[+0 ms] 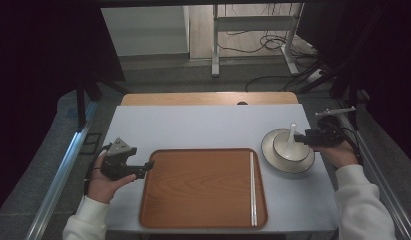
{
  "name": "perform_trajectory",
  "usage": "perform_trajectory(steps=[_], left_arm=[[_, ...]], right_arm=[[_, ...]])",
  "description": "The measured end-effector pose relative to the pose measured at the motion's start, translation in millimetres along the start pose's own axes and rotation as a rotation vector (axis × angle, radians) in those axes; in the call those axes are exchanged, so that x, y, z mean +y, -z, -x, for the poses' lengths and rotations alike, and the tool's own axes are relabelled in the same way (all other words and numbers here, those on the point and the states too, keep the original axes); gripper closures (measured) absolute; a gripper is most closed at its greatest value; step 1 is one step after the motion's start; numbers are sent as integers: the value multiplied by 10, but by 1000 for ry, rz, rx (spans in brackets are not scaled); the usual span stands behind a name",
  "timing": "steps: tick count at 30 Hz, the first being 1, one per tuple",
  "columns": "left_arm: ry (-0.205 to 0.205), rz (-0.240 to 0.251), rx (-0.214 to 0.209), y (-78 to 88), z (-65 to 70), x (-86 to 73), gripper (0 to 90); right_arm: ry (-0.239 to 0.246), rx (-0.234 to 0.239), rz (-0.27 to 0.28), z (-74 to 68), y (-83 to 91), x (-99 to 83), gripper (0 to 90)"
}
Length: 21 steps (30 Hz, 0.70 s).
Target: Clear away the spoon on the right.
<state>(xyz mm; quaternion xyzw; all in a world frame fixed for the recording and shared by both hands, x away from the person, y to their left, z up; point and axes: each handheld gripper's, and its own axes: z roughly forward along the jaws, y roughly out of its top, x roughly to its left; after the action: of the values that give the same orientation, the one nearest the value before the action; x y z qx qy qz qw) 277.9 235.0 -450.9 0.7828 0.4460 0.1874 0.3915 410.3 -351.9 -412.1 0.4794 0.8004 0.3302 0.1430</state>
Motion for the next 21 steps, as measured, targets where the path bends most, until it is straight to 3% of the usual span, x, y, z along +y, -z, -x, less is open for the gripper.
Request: perform_trajectory(steps=[13,21], left_arm=[[0,0,1,6,-14,-1,195],[1,1,3,12,-22,-3,195]], right_arm=[[-54,-5,10,168,-262,91,430],[-80,-3,3,191,-380,114,438]])
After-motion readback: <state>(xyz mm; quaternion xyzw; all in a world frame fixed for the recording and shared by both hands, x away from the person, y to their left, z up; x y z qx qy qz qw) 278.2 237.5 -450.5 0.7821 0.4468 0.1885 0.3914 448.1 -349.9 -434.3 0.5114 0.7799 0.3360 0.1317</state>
